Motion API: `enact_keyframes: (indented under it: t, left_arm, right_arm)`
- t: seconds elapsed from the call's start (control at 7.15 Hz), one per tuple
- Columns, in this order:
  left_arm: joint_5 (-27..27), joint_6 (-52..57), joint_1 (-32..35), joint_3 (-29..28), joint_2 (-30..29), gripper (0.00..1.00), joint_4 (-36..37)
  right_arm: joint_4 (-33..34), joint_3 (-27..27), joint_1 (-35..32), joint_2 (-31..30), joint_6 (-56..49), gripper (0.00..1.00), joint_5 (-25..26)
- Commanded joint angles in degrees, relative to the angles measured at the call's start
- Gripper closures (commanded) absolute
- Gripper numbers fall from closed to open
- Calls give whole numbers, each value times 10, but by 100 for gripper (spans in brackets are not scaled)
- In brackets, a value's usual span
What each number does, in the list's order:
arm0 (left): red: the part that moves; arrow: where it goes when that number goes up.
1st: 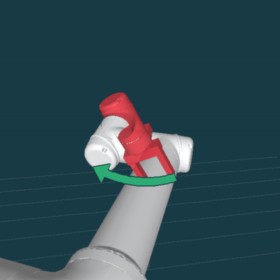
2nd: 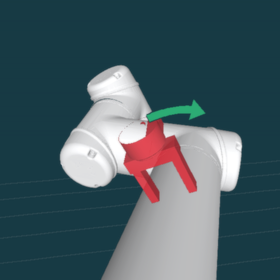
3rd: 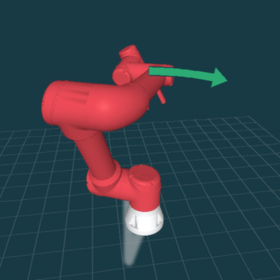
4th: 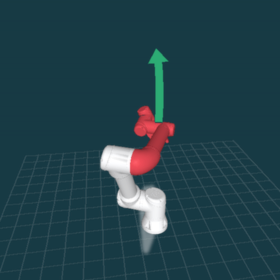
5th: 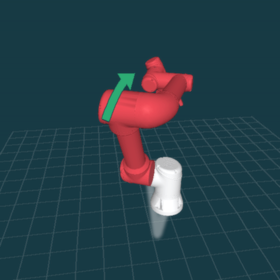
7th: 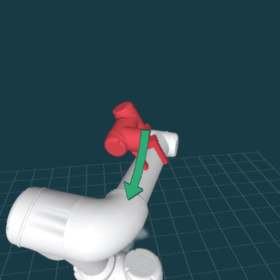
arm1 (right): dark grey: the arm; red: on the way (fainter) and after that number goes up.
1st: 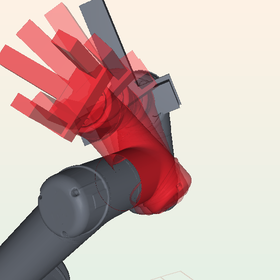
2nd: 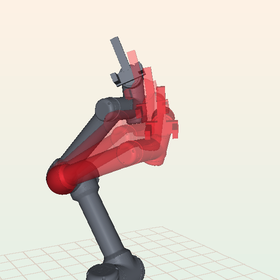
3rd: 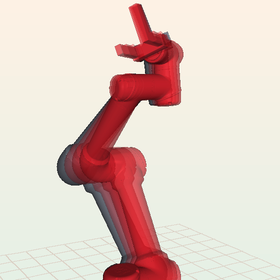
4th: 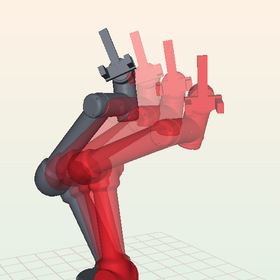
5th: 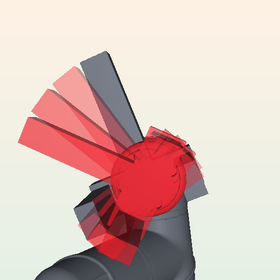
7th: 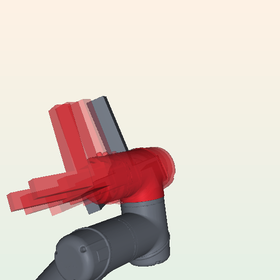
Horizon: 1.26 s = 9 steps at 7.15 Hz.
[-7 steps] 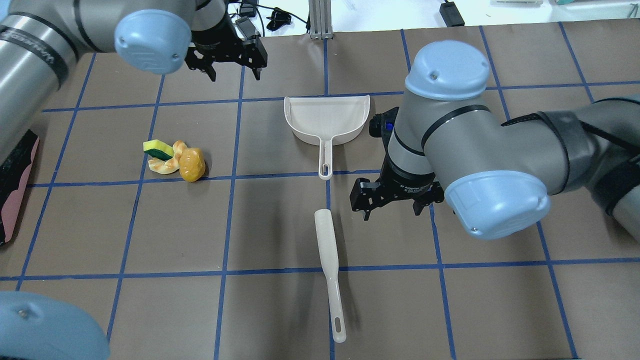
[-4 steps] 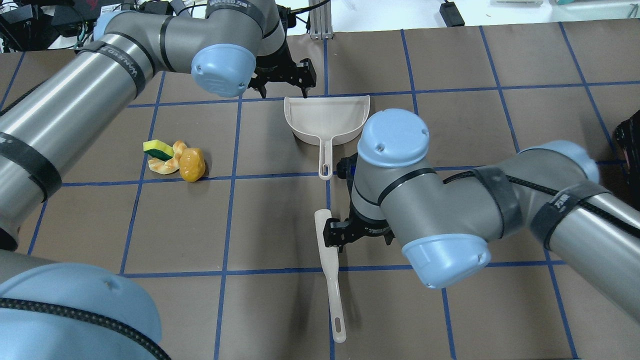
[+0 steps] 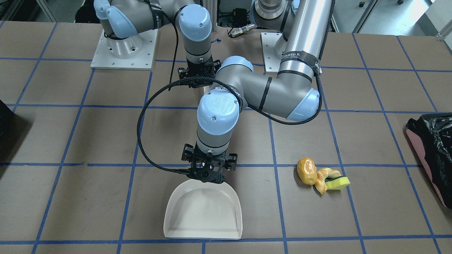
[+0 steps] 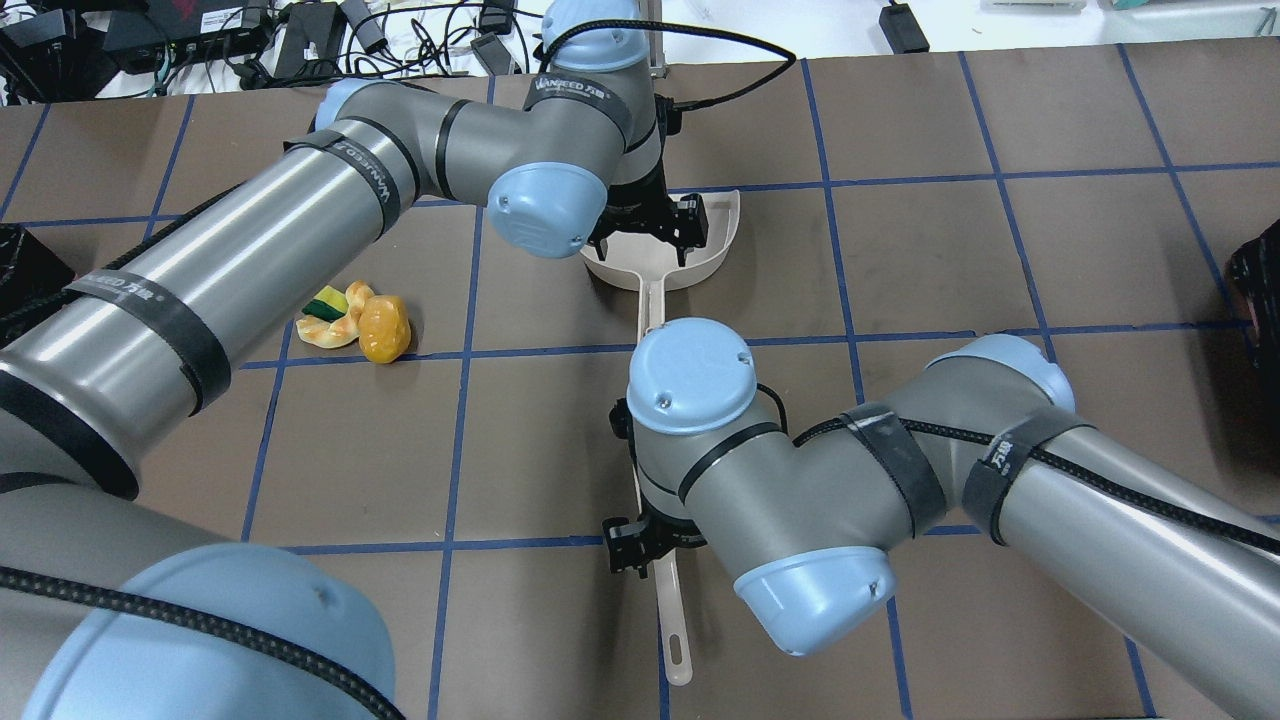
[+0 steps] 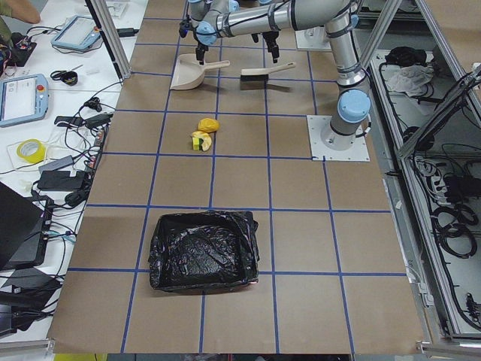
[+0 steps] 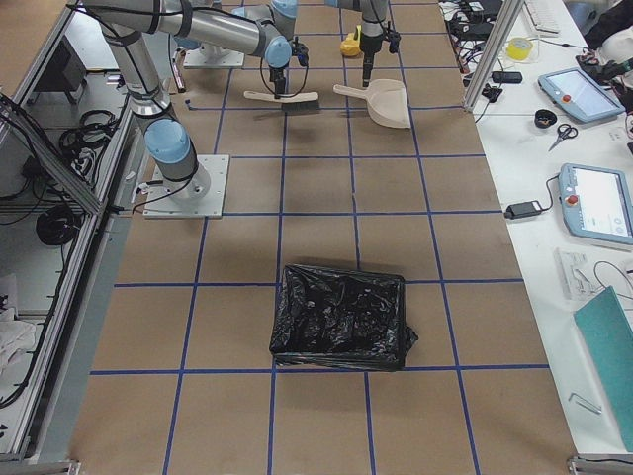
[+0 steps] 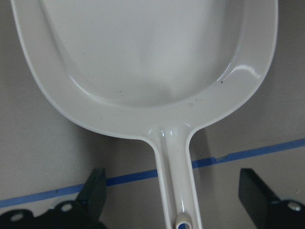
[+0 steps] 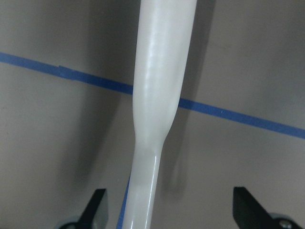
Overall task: Sweep and dump trash in nearest bin
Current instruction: 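Close the left gripper on the dustpan handle while the right gripper grasps the brush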
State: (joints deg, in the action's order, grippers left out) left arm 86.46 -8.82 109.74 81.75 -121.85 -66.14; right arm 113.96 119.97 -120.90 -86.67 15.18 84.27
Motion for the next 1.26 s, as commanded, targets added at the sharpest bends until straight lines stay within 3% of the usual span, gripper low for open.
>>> enact_keyframes:
  t: [0.0, 0.28, 0.42, 0.84, 0.98, 1.12]
  left_arm:
    - [-1, 12, 7, 26, 0, 1, -9]
    - [-1, 13, 11, 27, -1, 6, -17]
    - [-1, 13, 14, 28, -1, 20, -28]
    - [-1, 13, 14, 30, -1, 25, -43]
    - [-1, 13, 14, 34, -1, 33, -43]
    - [-1, 10, 14, 38, -1, 40, -42]
  right_arm:
    - [47, 45, -17, 1, 11, 9, -5]
    - [82, 58, -36, 8, 38, 9, -6]
    - [93, 58, -49, 18, 55, 12, -5]
    - [92, 57, -50, 15, 58, 45, 6]
    - [92, 57, -50, 14, 62, 57, 7]
    - [93, 56, -50, 14, 66, 59, 8]
